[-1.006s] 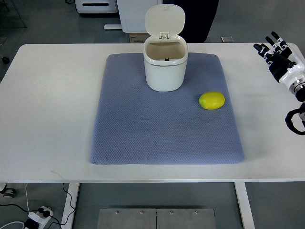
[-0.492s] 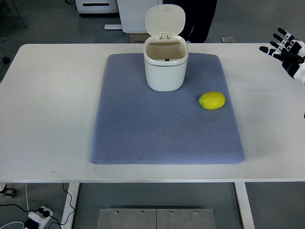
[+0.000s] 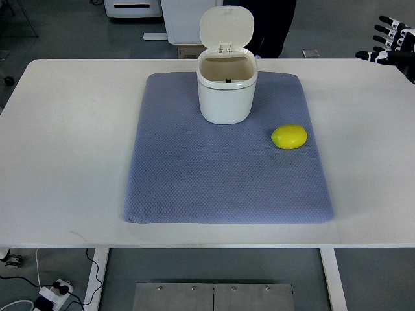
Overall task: Put lemon in trash with right hand
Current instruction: 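Raise the right hand and swing it over toward the mat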
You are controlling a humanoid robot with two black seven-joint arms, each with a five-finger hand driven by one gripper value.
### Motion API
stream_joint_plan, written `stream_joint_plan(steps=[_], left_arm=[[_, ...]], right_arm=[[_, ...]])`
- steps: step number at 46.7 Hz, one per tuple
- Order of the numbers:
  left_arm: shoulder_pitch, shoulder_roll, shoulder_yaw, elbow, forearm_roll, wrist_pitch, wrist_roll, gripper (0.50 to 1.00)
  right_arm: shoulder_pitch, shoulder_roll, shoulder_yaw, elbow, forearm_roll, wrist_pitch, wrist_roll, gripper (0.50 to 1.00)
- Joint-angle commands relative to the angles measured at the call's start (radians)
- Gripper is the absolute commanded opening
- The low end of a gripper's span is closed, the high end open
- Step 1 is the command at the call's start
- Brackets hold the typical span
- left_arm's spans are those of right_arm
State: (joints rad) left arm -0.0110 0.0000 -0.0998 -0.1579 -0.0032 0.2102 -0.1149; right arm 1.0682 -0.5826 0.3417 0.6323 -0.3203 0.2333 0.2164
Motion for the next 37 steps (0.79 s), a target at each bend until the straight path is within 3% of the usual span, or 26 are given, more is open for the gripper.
stream_joint_plan(steps=[1,15,37], left_arm=[[0.000,0.000,0.000,0.000,0.000,0.000,0.000,1.000],[0.000,0.000,0.000,-0.002,0.000,0.000,0.000,1.000],[0.000,0.000,0.000,-0.002,0.000,0.000,0.000,1.000]], right_arm=[[0.065,-0.016,-0.150,0.000,0.000,0.000,0.000,1.000],[0.285,-0.029,-0.622,0.035,0.001,0.000,0.001,1.000],[0.521,-0.029,-0.917,0.207,0.004,0.001,-0.002,1.000]])
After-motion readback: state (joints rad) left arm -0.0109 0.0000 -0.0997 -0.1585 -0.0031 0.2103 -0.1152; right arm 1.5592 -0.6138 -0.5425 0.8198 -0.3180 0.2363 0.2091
